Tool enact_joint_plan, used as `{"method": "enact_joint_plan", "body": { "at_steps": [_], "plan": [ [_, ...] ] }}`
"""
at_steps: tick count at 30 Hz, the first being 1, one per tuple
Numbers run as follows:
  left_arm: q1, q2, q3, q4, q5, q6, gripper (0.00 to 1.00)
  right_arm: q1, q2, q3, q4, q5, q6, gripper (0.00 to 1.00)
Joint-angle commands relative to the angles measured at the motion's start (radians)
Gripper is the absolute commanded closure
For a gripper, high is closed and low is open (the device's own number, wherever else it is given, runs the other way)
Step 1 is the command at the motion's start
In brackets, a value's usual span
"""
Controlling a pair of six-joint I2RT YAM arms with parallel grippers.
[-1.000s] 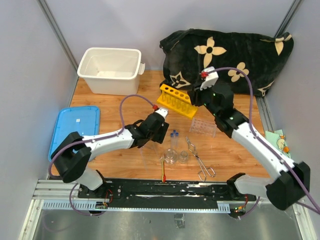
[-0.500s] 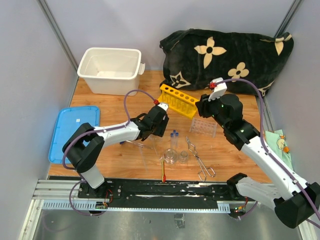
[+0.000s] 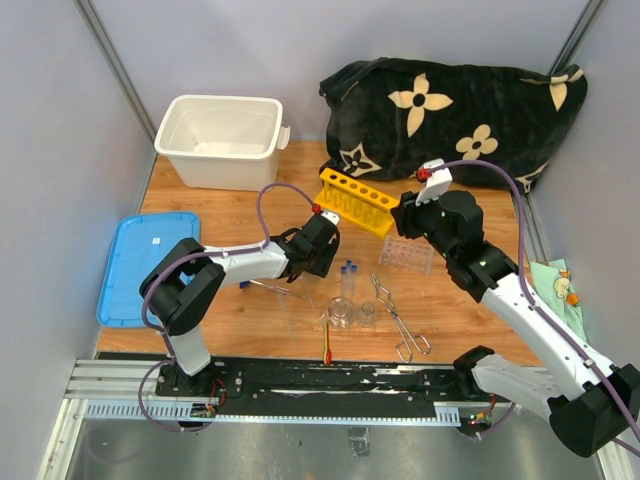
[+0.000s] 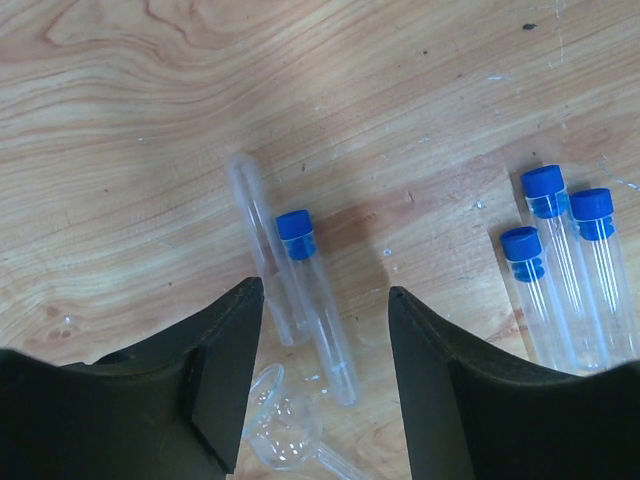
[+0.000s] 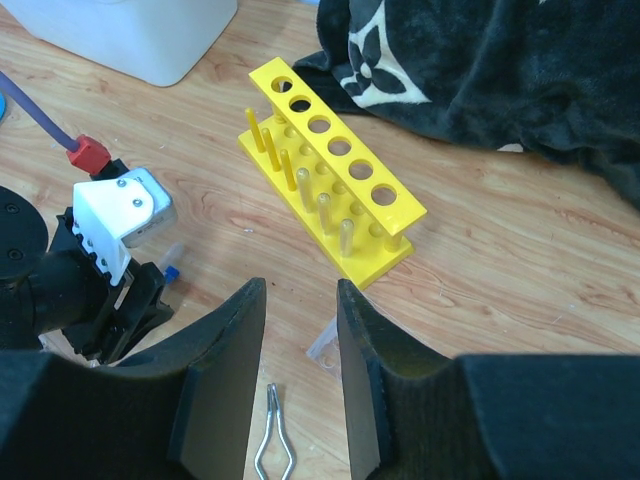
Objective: Organize the chemistry lab equipment
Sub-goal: Pick up the test tube at the center of the board.
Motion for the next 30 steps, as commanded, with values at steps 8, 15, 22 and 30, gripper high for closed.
{"method": "enact_joint_plan", "body": {
  "at_steps": [8, 15, 22, 30],
  "plan": [
    [0.004, 0.008, 0.034, -0.019, -0.016, 0.010, 0.43, 0.010, 0.002, -0.009, 0.011, 0.015, 0.010, 0.64],
    [0.004, -0.079, 0.047, -0.063, -0.048, 0.008, 0.43, 0.009, 0.026, -0.005, 0.023, -0.002, 0.015, 0.64],
    [0.019, -0.118, 0.053, -0.087, -0.075, 0.003, 0.42, 0.011, 0.047, 0.006, 0.028, -0.020, 0.019, 0.64],
    [0.068, -0.080, 0.008, -0.047, -0.015, -0.032, 0.44, 0.010, 0.047, 0.007, 0.025, -0.020, 0.018, 0.64]
  ]
}}
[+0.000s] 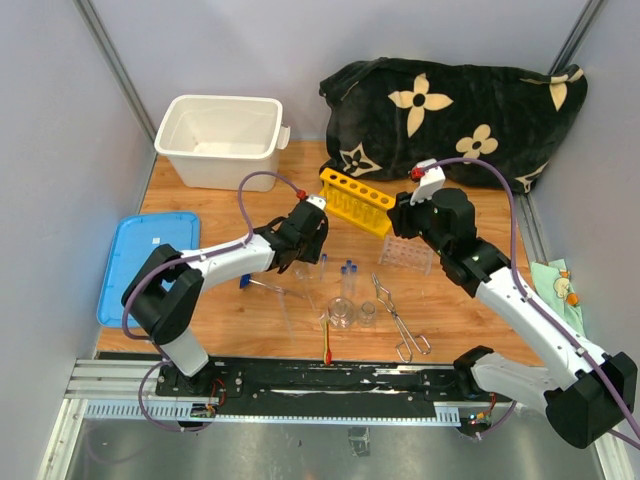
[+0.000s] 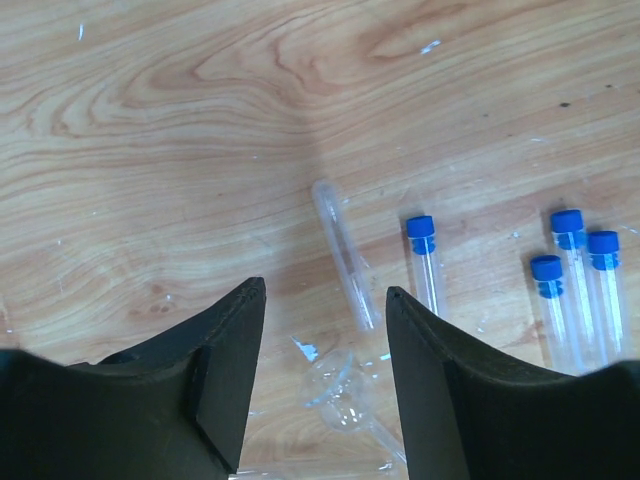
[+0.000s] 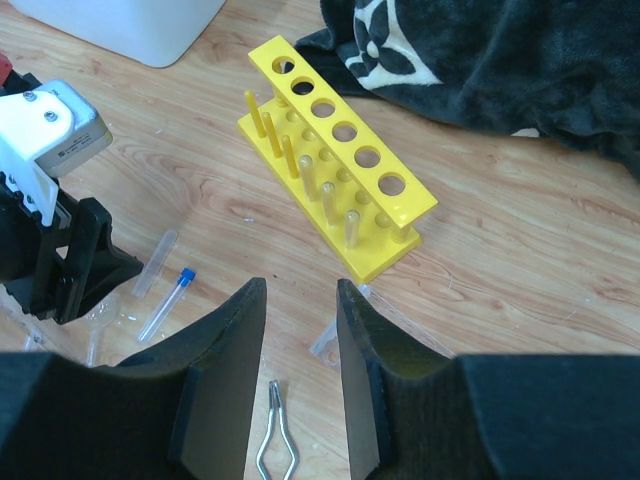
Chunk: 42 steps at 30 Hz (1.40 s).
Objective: Organize the chemistry lab equipment
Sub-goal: Pick up the test tube at the center of the board.
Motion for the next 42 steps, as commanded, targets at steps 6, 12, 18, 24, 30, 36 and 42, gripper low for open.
{"method": "enact_joint_plan", "body": {
  "at_steps": [6, 12, 18, 24, 30, 36, 42],
  "plan": [
    [0.019, 0.043, -0.021, 0.039, 0.079, -0.042, 0.46, 0.009, 0.002, 0.008, 0.017, -0.009, 0.007, 0.64],
    [0.019, 0.059, -0.042, 0.046, 0.104, -0.060, 0.46, 0.009, 0.010, 0.004, 0.026, -0.010, 0.009, 0.64],
    [0.019, 0.073, -0.055, 0.050, 0.107, -0.067, 0.47, 0.010, 0.015, 0.001, 0.032, -0.012, 0.009, 0.64],
    [0.019, 0.103, -0.063, 0.071, 0.110, -0.073, 0.48, 0.009, 0.014, -0.001, 0.034, -0.008, 0.008, 0.64],
    [0.019, 0.123, -0.068, 0.080, 0.111, -0.074, 0.59, 0.009, 0.013, -0.005, 0.031, -0.001, 0.004, 0.64],
    [0.019, 0.093, -0.089, 0.084, 0.115, -0.076, 0.84, 0.009, 0.027, 0.007, 0.020, -0.016, 0.017, 0.64],
    [0.019, 0.004, -0.128, 0.071, 0.110, -0.073, 1.00, 0.009, 0.098, 0.127, -0.104, -0.128, 0.063, 0.64]
  ]
}}
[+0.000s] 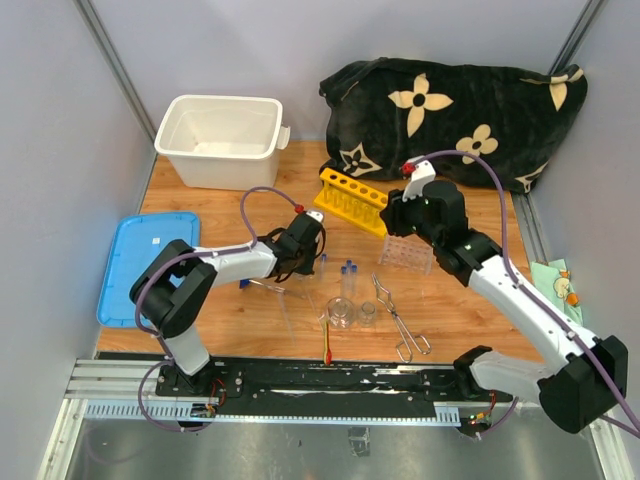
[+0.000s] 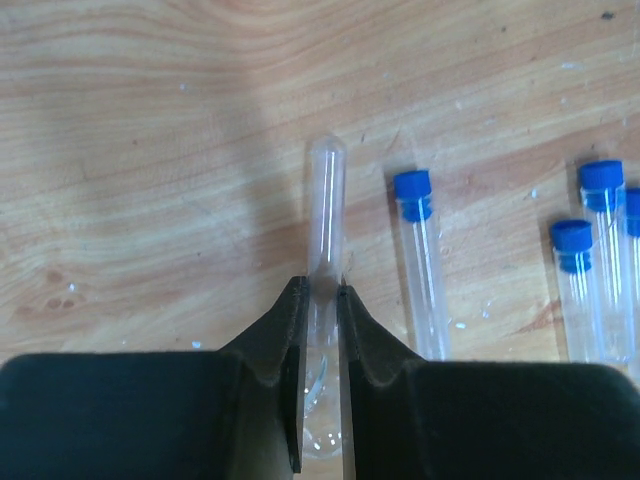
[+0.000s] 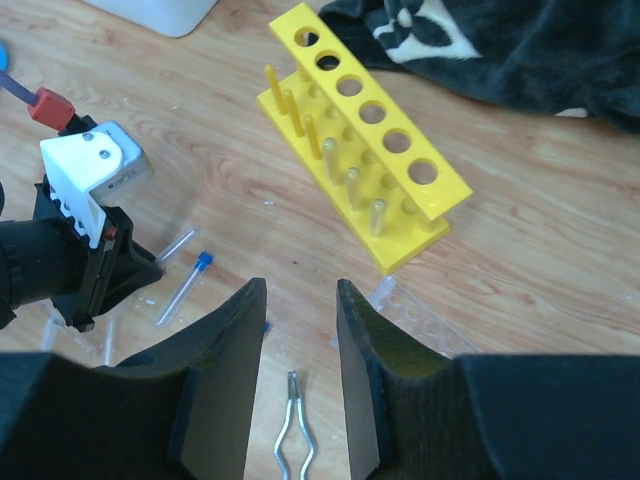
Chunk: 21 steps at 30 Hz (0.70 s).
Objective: Organize the chemistry lab equipment
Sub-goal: Pick up the test tube at the center of the board.
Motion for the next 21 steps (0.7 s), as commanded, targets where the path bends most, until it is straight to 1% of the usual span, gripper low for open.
{"method": "enact_joint_plan", "body": {
  "at_steps": [1, 6, 10, 13, 18, 21],
  "plan": [
    [-0.001, -0.093, -0.048, -0.024, 0.003, -0.002, 1.00, 0.009, 0.054, 0.121, -0.101, -0.121, 0.055, 0.64],
    [-0.002, -0.263, -0.097, -0.010, 0.022, -0.002, 1.00, 0.009, 0.077, 0.190, -0.136, -0.256, 0.128, 0.63],
    [-0.012, -0.411, -0.127, 0.036, 0.059, 0.012, 1.00, 0.009, 0.108, 0.219, -0.125, -0.378, 0.183, 0.63],
    [-0.041, -0.501, -0.134, 0.067, 0.062, 0.035, 1.00, 0.009, 0.148, 0.223, -0.101, -0.468, 0.219, 0.62],
    [-0.102, -0.585, -0.133, 0.091, 0.052, 0.066, 1.00, 0.009, 0.209, 0.220, -0.037, -0.596, 0.288, 0.61],
    [-0.131, -0.609, -0.144, 0.105, 0.053, 0.071, 1.00, 0.011, 0.232, 0.216, -0.006, -0.640, 0.310, 0.61]
  ]
}}
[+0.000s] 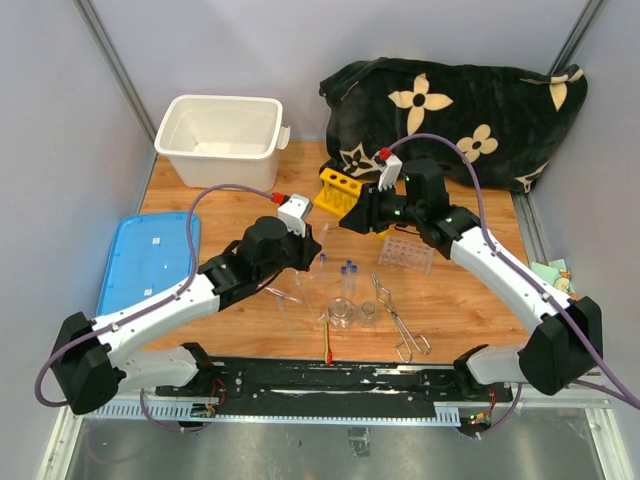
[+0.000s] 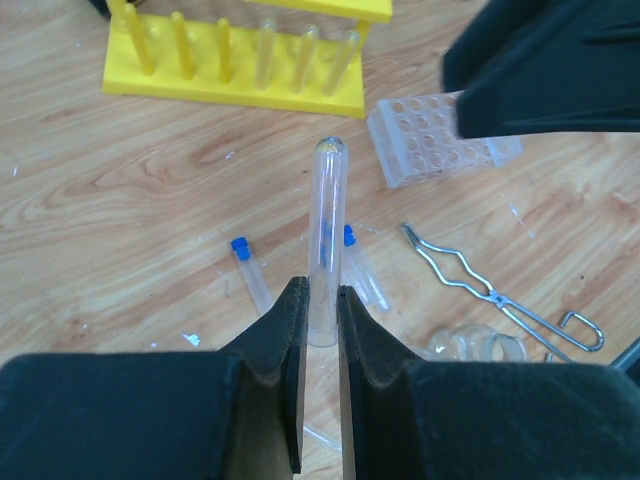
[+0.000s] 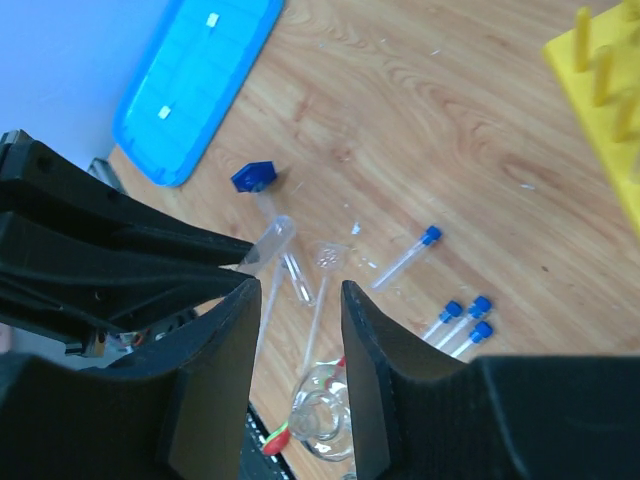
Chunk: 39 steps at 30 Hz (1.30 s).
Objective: Organize the chemistry lab equipment
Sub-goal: Pick up the test tube at the center of the board.
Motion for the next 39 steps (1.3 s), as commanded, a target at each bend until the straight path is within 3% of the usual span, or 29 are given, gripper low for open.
{"method": "enact_joint_plan", "body": {
  "at_steps": [1, 19, 39],
  "plan": [
    [-0.038, -0.036, -0.024, 0.046, 0.003, 0.031, 1.00, 0.011, 0.019, 0.011, 0.073, -0.131, 0.070, 0.60],
    [-0.088, -0.084, -0.008, 0.062, -0.024, 0.035, 1.00, 0.015, 0.053, -0.008, 0.123, -0.178, 0.096, 0.59],
    [-0.111, -0.107, 0.018, 0.080, -0.065, 0.051, 1.00, 0.028, 0.074, -0.020, 0.147, -0.215, 0.109, 0.71]
  ]
}}
